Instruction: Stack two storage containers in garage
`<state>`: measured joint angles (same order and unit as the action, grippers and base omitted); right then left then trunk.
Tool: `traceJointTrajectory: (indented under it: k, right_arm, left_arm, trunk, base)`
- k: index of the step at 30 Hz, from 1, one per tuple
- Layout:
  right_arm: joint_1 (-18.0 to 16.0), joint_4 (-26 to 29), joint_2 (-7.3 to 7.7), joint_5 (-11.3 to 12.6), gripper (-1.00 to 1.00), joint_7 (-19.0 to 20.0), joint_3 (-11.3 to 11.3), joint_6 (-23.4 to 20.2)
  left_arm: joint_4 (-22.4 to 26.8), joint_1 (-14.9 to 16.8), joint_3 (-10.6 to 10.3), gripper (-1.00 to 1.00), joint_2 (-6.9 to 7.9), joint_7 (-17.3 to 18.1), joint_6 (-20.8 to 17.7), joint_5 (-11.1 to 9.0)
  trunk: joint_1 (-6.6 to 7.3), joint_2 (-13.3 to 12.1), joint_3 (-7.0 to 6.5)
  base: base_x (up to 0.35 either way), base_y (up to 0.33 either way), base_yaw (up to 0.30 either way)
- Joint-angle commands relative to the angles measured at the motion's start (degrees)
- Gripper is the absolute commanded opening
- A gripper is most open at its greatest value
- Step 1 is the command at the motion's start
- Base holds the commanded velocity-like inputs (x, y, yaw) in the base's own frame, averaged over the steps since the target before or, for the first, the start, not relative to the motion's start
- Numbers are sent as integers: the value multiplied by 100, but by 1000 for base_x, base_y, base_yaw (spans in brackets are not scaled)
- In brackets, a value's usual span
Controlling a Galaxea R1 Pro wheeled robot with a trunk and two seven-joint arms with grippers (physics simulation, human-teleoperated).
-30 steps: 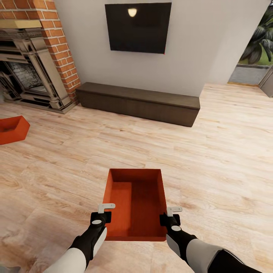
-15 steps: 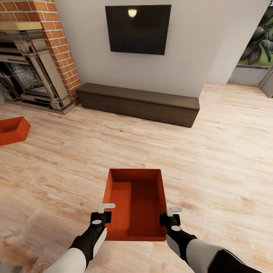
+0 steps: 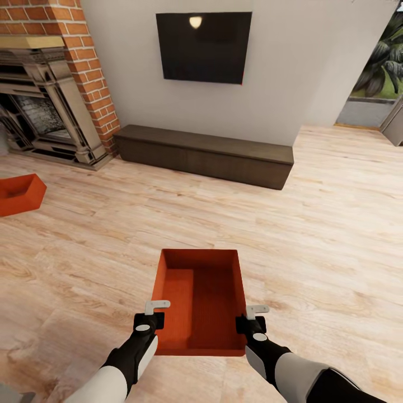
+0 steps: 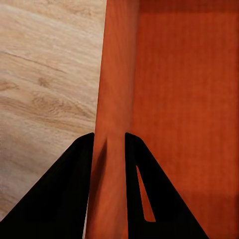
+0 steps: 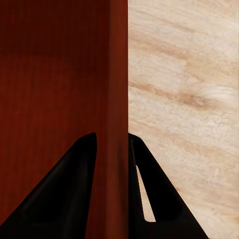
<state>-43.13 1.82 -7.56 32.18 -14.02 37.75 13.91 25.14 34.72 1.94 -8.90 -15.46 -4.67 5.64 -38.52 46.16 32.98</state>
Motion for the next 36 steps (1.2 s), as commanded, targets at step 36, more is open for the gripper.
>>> traceJointTrajectory:
  k: [36]
  right_arm:
    - [-3, 17, -7, -37, -100, -4, -92, 112]
  left_arm:
    - [40, 0, 159, -100, 2, -58, -48, 68]
  trunk:
    - [263, -479, -545]
  base:
    - [0, 0, 0]
